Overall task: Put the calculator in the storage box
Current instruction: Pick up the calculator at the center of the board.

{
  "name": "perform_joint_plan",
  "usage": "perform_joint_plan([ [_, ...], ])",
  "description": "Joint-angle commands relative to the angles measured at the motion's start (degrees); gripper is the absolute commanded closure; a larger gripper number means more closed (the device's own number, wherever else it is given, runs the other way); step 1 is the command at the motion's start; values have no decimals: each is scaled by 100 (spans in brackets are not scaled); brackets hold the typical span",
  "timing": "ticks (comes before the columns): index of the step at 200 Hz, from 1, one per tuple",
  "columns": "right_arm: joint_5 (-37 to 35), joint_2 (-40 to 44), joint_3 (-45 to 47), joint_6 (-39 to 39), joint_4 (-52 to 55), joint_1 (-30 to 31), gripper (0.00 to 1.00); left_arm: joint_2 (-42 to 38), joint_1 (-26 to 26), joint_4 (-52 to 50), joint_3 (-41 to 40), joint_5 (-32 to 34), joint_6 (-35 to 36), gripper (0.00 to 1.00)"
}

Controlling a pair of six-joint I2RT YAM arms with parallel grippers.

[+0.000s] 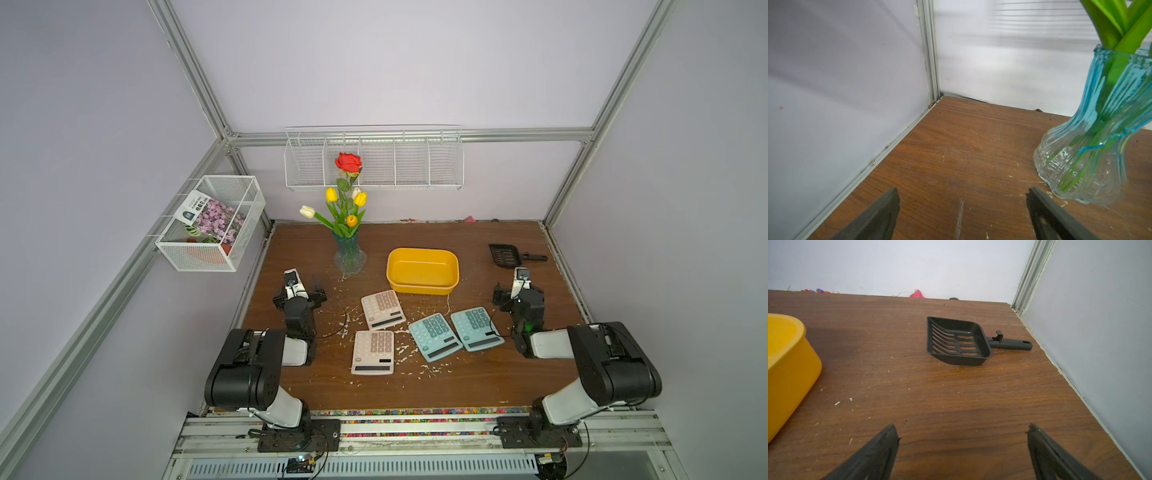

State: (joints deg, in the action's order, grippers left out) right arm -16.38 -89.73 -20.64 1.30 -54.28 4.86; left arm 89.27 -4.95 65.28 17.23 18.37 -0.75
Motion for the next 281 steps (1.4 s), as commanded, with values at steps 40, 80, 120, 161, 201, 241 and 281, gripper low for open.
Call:
perform_joint_plan([
  [40,47,-3,-49,75,-21,-10,1,51,-15,29,-40,0,60,0],
  [80,52,-5,-53,77,-28,-7,1,46,-15,29,-40,0,64,0],
  [120,48,-3,-47,72,-30,-14,1,48,-15,28,-43,0,61,0],
  [161,52,-3,-43,77,-33,-15,1,47,-6,22,-36,-6,48,0],
  [201,65,0,-50,83,-28,-12,1,10,187,-331,96,-215,-127,0],
  [241,19,109,-111,95,157,-45,1,-5,135,-287,86,-117,-97,1],
  [281,290,1880,-1477,-14,3443,112,1,-1291,-474,-2404,845,274,412,5],
])
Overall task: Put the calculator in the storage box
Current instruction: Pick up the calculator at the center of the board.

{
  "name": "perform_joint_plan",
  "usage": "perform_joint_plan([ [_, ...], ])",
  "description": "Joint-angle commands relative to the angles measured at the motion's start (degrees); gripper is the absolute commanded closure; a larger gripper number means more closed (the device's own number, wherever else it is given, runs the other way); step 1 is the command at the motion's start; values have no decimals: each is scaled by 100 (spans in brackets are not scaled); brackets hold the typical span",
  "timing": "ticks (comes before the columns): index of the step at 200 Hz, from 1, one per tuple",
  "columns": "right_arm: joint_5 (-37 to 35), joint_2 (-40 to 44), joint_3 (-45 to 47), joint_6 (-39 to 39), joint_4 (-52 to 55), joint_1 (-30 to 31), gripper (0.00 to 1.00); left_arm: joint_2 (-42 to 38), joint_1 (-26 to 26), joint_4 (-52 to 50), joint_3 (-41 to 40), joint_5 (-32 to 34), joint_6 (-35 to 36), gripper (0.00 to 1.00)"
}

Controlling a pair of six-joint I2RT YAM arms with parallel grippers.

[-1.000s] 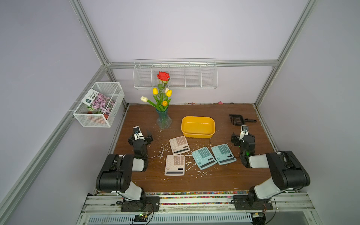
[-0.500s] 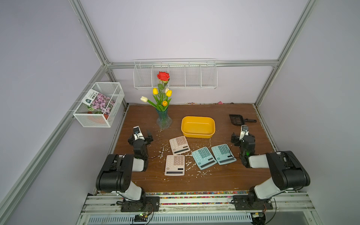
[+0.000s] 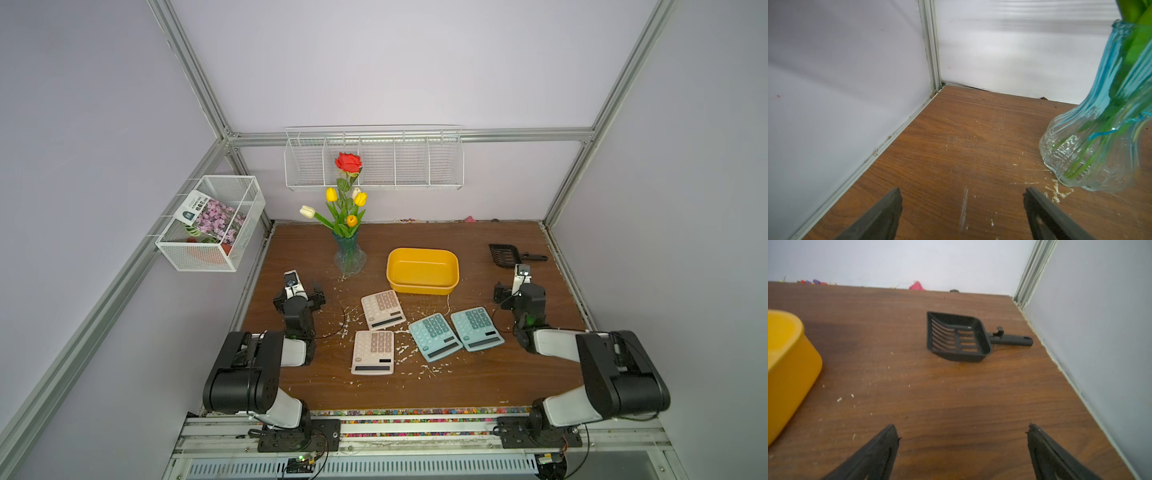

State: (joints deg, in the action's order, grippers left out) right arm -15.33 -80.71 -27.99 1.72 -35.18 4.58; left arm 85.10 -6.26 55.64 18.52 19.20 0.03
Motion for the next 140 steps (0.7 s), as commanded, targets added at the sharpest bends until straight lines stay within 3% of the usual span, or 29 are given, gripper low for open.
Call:
perform_joint_plan([
  [1,160,1013,-769,-61,1603,162,1,-925,-355,-1542,754,190,301,5],
  [27,-565,1828,-1596,121,3184,1002,4,-1766,-360,-4384,1971,-9,-592,10],
  [45,-864,2161,-2405,2232,5152,1292,1,-2055,-360,-5887,2634,-225,-1069,12],
  [60,-286,2260,-2889,3991,6795,1317,1,-2314,-364,-6727,2867,-499,-1301,15],
  [88,-199,2969,-2319,6616,8133,2147,2,-2925,-362,-6902,2500,-539,-1586,17],
  [109,91,3454,-1622,8366,8703,2742,7,-2957,-360,-6950,2410,-584,-1690,21],
  [140,-19,3958,-978,9869,9202,3529,14,-2651,-360,-7100,2572,-685,-1802,25],
])
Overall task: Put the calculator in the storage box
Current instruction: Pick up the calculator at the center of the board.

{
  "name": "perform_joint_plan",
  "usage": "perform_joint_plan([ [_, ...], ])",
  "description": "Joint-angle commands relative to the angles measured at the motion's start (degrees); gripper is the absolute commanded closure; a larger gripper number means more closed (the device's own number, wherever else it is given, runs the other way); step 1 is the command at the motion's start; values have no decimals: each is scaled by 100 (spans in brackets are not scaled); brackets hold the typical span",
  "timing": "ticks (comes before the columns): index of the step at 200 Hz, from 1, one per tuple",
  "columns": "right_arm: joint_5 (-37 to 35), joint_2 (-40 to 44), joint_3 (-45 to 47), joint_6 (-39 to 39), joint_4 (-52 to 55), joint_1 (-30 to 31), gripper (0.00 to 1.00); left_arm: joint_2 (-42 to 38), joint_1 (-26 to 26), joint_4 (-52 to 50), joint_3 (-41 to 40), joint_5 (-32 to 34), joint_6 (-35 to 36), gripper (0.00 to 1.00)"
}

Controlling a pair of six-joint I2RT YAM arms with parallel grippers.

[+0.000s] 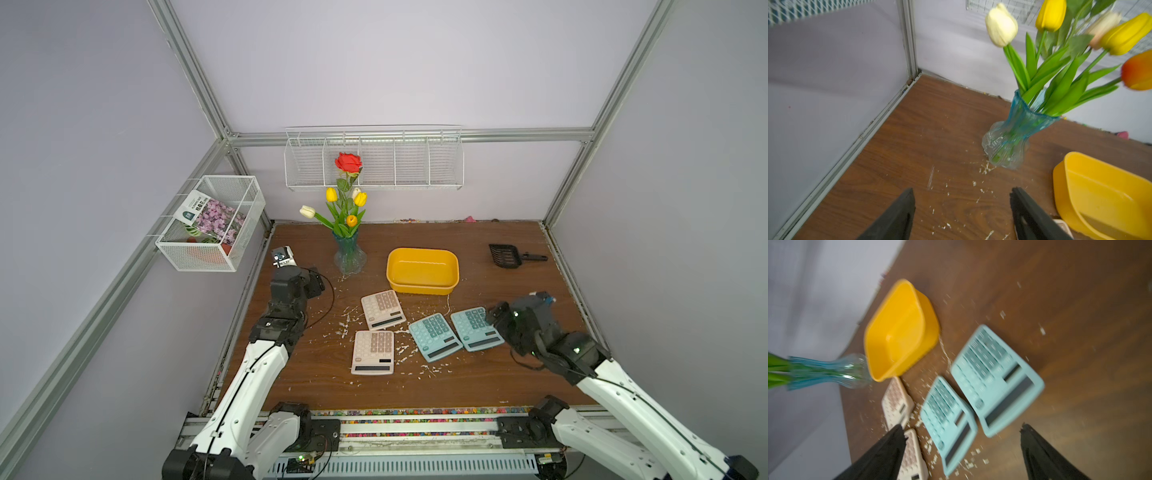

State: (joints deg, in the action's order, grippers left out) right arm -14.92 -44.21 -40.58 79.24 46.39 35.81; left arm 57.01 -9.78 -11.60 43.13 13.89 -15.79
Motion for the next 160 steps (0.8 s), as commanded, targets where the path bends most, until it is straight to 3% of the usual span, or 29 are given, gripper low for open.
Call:
perform_joint_plan([
  [1,-67,312,288,2146,1059,421,14,164,-12,-378,109,-156,-221,25],
  [29,-12,460,580,2672,1193,591,17,243,-14,-389,89,-244,-319,25],
  [62,123,554,1189,3100,635,654,24,285,-15,-440,105,-210,-351,26],
  [160,-229,410,1914,2844,-1220,652,43,342,-14,-466,101,-187,-346,26],
])
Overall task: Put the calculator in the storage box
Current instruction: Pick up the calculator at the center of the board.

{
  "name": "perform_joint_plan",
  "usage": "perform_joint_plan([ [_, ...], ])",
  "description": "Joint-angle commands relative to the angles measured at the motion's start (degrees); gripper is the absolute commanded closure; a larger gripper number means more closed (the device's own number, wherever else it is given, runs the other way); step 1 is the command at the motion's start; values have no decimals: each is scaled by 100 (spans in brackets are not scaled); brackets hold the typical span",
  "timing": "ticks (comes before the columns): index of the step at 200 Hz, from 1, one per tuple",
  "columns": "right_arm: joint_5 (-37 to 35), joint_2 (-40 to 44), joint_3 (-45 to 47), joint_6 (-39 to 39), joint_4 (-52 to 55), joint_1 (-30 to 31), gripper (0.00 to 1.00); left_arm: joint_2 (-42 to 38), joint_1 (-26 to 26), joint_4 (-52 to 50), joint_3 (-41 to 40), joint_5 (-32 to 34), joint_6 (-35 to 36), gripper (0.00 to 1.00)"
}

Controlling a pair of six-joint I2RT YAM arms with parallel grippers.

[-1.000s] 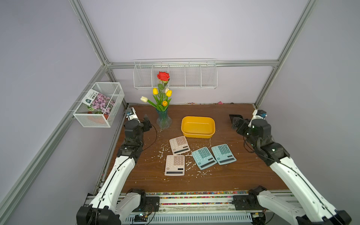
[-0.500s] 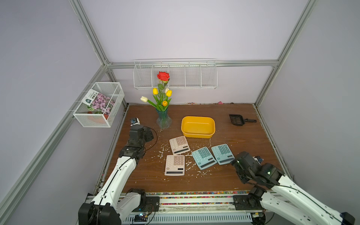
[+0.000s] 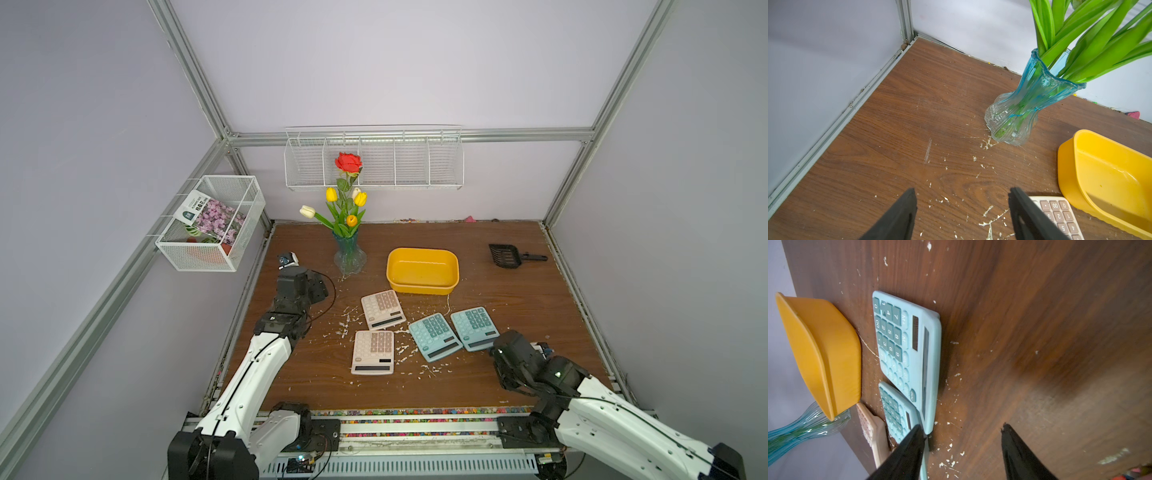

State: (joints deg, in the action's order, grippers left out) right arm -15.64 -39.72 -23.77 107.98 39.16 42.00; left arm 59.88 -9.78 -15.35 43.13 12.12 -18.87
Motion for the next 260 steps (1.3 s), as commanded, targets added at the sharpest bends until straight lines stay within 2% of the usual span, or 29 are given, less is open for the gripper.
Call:
perform_joint_plan([
  [1,-158,-46,242,-27,-510,31,43,62,-14,-86,104,-9,-37,26],
  [31,-227,-163,537,17,-1073,16,55,42,-9,-97,92,-3,-8,28],
  [48,-173,-301,640,-39,-1426,-36,57,64,-12,-96,90,-16,-11,28],
  [104,-143,-414,816,-111,-1999,-78,58,67,-24,-106,95,-8,-2,28],
  [171,-226,-81,557,-46,-1480,-83,59,74,-24,-95,92,10,6,31],
  [260,-174,-1009,704,69,-2698,-226,60,65,-24,-94,85,36,9,32],
])
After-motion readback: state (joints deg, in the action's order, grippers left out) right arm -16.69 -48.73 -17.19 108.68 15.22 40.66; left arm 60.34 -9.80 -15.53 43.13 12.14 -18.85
